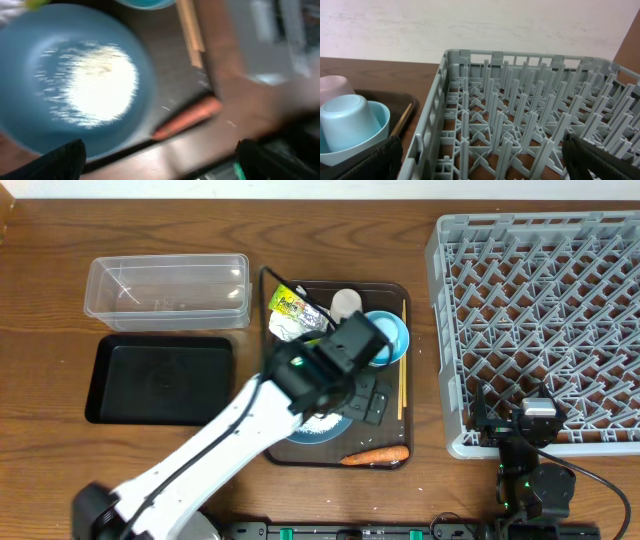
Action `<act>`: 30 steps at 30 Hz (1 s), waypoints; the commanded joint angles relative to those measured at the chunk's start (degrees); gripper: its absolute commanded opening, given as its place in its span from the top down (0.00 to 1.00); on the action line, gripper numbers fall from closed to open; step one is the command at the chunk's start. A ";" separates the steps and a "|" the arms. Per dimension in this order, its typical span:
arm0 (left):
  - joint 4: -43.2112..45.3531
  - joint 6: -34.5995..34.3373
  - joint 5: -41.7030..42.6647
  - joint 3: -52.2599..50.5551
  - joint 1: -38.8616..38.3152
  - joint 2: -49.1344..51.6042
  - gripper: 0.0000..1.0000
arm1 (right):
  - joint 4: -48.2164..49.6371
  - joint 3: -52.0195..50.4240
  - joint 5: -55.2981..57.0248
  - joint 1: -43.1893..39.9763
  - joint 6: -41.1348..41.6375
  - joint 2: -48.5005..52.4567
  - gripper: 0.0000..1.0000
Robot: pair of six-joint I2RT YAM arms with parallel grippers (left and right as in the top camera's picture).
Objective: Sort waste into correct bins and load items into the dishwasher rack
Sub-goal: 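Grasp the rim of the blue bowl with the left gripper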
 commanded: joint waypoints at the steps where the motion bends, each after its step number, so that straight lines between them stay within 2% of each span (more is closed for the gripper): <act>1: 1.97 -5.81 -10.01 1.09 -0.02 2.54 0.02 | -0.26 -0.09 0.57 1.03 -0.72 -0.35 0.01; 12: 3.67 -6.05 -6.36 0.98 -0.61 9.79 0.04 | -0.26 -0.09 0.57 1.03 -0.72 -0.35 0.01; 16: 3.67 -7.93 -6.47 0.63 -2.05 13.20 0.08 | -0.26 -0.09 0.57 1.03 -0.72 -0.35 0.01; 20: 3.69 -9.88 -6.99 0.59 -3.23 17.18 0.19 | -0.26 -0.09 0.57 1.03 -0.72 -0.35 0.01; 26: 3.63 -12.48 -8.98 0.59 -3.41 21.14 0.20 | -0.26 -0.09 0.57 1.03 -0.72 -0.35 0.01; 30: 3.67 -13.35 -8.94 0.46 -3.41 22.10 0.26 | -0.26 -0.09 0.57 1.03 -0.72 -0.35 0.01</act>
